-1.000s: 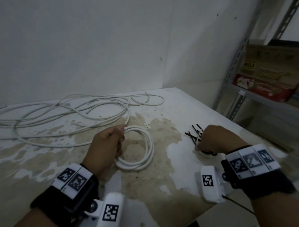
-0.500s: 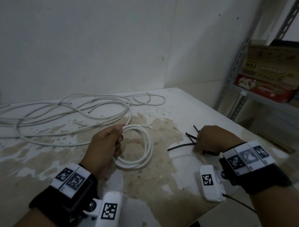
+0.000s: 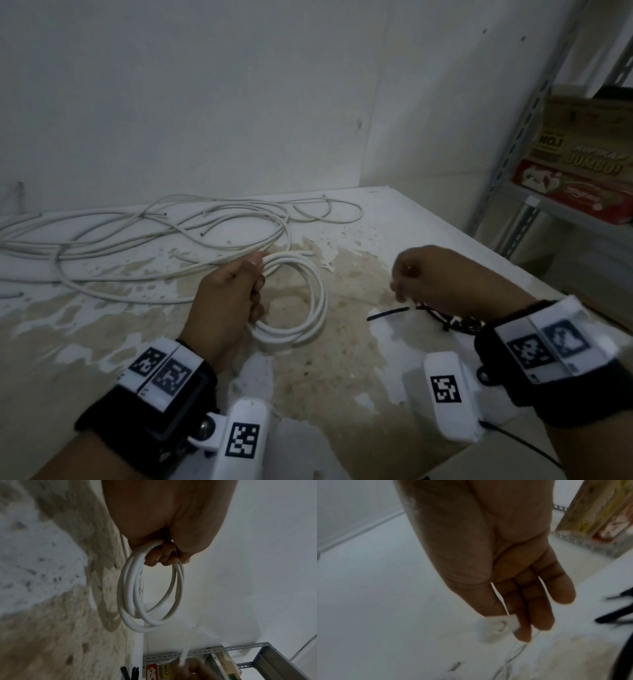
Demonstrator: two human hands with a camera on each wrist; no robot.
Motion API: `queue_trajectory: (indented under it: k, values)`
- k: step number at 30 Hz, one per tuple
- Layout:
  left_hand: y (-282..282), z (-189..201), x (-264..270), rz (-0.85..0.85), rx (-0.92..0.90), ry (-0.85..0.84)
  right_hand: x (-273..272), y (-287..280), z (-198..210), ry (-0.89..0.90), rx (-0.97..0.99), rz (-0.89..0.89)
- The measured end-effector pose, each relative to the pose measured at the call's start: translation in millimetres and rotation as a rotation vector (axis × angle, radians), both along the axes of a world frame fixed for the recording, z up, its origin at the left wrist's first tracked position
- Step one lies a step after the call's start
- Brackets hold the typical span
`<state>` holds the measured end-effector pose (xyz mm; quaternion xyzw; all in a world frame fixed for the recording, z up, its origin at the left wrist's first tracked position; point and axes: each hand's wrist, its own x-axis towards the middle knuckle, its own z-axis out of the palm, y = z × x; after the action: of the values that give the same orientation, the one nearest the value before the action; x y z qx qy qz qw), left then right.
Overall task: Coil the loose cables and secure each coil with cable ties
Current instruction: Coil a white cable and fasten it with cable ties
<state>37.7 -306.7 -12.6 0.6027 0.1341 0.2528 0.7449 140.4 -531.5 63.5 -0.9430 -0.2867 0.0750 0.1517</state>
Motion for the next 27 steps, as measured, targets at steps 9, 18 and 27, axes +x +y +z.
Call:
queue_trajectory:
  k: [9,18,27]
  values:
    - [21.0,4.6,-2.6,0.343,0.192,-0.074,-40.8,90.6,-6.0,0.609,0.440,0.062]
    - [26.3,7.2,-3.2,0.443,0.386,-0.110,-39.0,156.9,-12.7,1.261,1.069,-0.026]
    - [33.8,6.9,-4.7,0.293,0.383,-0.055,-39.3,186.3,-29.5,1.362,1.292,-0.118]
